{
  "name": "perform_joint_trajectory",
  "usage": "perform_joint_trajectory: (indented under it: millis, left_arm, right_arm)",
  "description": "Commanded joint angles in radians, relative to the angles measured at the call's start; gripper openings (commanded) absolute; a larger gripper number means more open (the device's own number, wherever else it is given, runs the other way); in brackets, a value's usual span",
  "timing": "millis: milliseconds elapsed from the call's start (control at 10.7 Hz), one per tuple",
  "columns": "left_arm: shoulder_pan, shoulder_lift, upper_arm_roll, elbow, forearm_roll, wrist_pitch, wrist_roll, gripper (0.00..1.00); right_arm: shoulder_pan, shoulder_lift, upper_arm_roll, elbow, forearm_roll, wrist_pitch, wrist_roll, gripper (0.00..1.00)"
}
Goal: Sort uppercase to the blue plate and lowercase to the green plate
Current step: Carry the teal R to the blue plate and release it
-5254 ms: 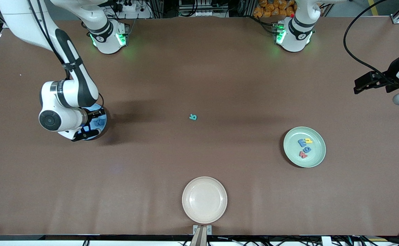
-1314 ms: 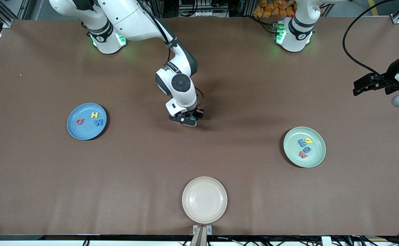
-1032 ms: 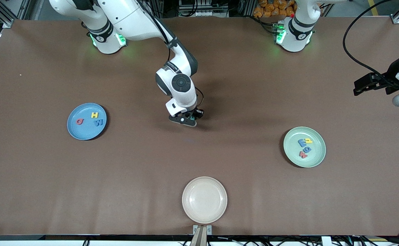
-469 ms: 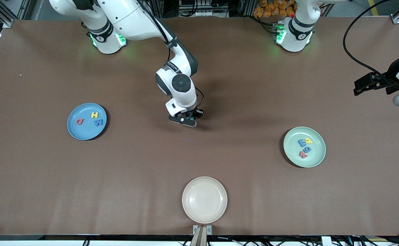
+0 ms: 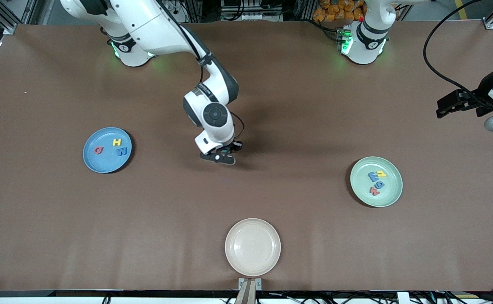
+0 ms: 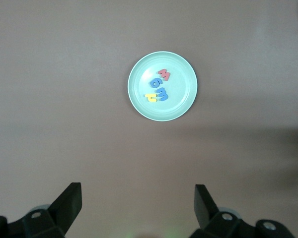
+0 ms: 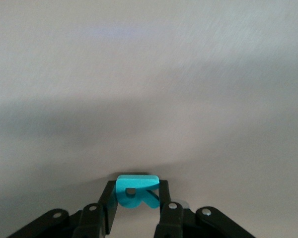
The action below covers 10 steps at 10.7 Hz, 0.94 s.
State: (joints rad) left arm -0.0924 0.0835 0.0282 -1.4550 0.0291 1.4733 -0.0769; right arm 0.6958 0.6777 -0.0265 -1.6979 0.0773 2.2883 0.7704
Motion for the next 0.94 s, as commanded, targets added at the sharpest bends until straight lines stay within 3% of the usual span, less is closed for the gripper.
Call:
perform_joint_trajectory:
  millis: [0, 469, 844]
  left_arm:
    - [-0.003, -0.002, 0.001, 0.001, -0.003, -0.001, 0.008, 1.0]
    - [-0.003, -0.002, -0.004, -0.001, -0.001, -0.001, 0.008, 1.0]
    - [-0.004, -0.002, -0.004, -0.001, -0.001, -0.001, 0.008, 1.0]
  right_arm:
    - [-0.114, -0.044, 0.011, 0.0, -0.004, -0.108, -0.182, 0.27]
    - [-0.357, -0.11, -0.003, -0.017, -0.011, -0.262, -0.682, 0.27]
    - [-0.475, -0.196, -0.072, -0.07, -0.079, -0.386, -0.968, 0.27]
